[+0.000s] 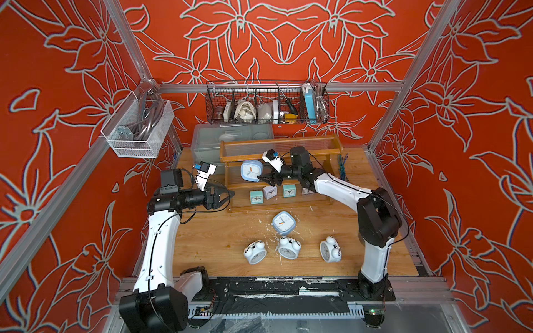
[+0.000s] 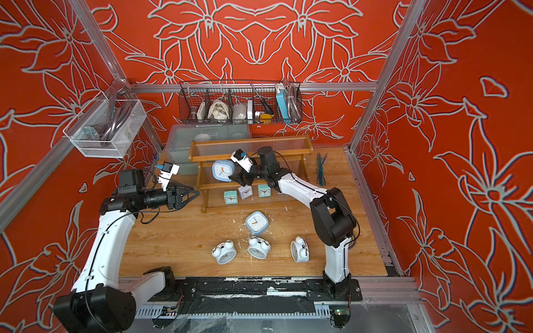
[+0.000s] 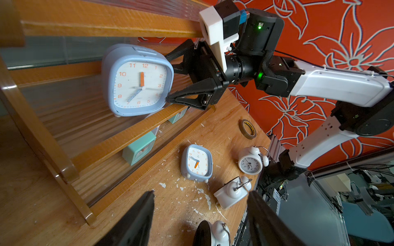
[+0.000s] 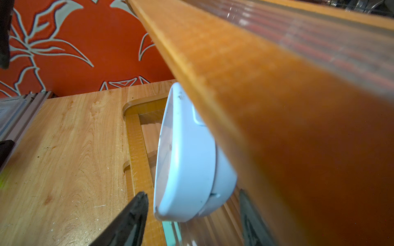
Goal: Place the alarm clocks on the shelf by style
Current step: Place the alarm on the shelf.
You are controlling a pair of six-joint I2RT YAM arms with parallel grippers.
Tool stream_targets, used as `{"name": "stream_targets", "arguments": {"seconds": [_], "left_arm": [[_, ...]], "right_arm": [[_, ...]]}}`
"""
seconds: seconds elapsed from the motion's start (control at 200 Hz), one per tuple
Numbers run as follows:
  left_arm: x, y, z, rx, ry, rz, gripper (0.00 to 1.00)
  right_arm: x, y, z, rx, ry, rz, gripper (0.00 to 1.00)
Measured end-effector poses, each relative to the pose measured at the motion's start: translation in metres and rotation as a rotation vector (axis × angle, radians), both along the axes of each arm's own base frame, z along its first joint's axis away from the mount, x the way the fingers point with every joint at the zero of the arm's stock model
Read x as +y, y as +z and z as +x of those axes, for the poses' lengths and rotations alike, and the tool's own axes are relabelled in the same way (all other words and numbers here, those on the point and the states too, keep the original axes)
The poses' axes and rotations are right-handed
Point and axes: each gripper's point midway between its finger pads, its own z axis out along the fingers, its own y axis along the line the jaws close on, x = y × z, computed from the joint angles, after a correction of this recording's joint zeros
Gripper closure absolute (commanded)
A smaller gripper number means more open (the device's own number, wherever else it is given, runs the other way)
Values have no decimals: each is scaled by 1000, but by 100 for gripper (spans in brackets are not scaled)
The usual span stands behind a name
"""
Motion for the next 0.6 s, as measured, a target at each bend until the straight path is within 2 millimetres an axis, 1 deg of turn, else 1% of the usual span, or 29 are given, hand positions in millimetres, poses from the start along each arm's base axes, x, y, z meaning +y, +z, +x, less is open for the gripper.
{"name": "stream_targets", "arguments": {"seconds": [0.365,0.601], "left_arm": [[0,-1,-1,0,-1,-1,30],[-1,0,-1,-2,-2,-1,30]], "right_arm": [[-9,0,1,10,-47,-17,25],[-9,0,1,11,-50,-17,28]]}}
